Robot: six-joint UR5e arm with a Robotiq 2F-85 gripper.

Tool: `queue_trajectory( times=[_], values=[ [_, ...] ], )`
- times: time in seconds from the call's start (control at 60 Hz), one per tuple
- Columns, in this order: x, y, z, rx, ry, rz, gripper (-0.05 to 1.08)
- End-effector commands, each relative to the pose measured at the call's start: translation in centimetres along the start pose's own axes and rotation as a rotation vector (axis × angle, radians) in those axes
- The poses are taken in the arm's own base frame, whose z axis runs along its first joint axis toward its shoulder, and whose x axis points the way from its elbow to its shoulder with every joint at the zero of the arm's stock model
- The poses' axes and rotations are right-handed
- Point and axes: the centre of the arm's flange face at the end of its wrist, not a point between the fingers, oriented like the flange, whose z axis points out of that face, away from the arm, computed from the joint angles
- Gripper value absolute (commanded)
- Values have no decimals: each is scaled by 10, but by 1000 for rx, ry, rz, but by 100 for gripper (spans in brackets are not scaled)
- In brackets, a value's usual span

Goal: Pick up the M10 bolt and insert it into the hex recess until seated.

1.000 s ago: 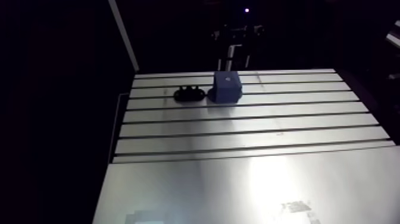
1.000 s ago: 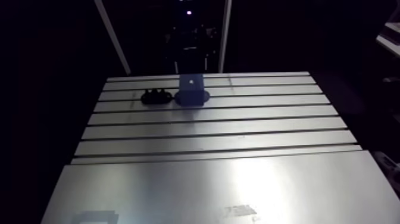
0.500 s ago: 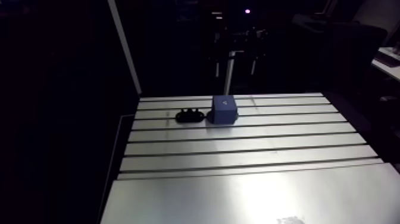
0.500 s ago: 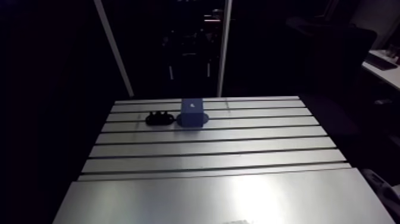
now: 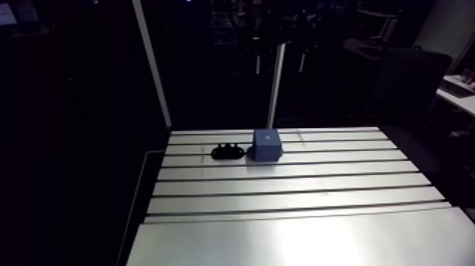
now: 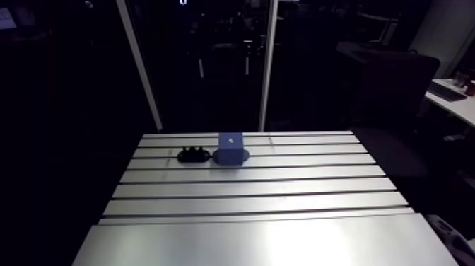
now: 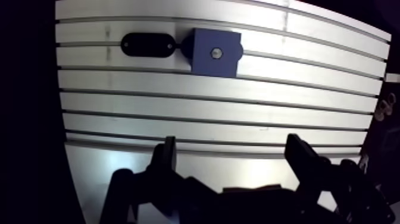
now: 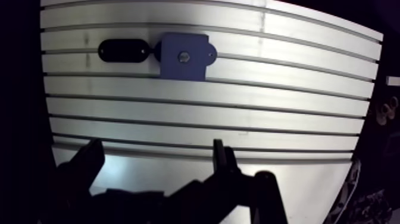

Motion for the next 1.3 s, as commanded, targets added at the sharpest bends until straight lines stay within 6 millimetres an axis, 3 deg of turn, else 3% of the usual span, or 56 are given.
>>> queue_trajectory(
  times=[0.017,0.183,0.317,0.55,1.3],
  values=[
    [11,-1,-12,23,23,12,1],
    [-3,-5,-17,28,6,25,1],
    [-27,-9,-36,25,30,32,1],
    [-39,-9,-41,9,36,32,1],
    [-40,-10,-33,19,28,32,1]
  ],
)
